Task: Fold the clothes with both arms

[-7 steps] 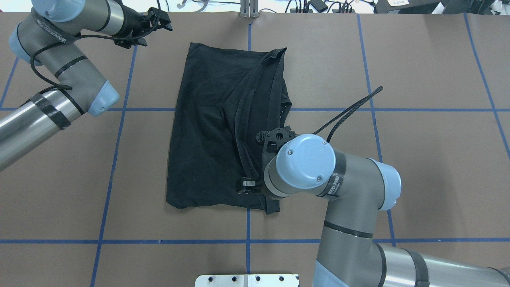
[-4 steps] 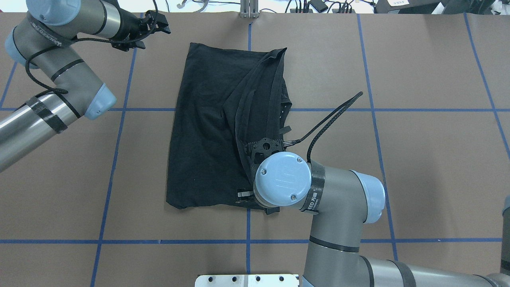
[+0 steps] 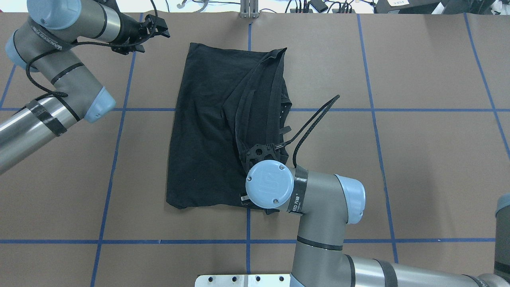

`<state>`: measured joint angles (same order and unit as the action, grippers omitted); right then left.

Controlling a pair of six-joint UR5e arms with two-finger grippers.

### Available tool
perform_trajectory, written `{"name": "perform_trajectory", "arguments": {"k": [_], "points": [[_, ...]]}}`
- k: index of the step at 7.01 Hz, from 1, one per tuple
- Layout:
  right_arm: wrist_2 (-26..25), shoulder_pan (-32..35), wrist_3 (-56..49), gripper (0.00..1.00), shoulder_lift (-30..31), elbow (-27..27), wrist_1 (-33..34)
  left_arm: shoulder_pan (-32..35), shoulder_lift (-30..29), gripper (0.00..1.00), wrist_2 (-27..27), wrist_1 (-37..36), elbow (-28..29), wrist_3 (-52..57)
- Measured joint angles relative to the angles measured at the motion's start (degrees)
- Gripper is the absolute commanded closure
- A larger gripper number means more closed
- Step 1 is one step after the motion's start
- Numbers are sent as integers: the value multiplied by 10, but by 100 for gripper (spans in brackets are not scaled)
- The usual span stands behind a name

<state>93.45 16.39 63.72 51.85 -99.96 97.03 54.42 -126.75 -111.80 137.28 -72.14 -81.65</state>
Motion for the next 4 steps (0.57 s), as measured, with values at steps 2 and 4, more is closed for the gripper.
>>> {"name": "perform_trajectory", "arguments": {"k": [2, 4], "points": [[-2, -1, -9, 43, -7, 17, 0, -1, 0, 1, 0, 0, 0, 0], [-1, -1, -14, 58, -7, 23, 3, -1, 0, 1, 0, 0, 1, 0]]}}
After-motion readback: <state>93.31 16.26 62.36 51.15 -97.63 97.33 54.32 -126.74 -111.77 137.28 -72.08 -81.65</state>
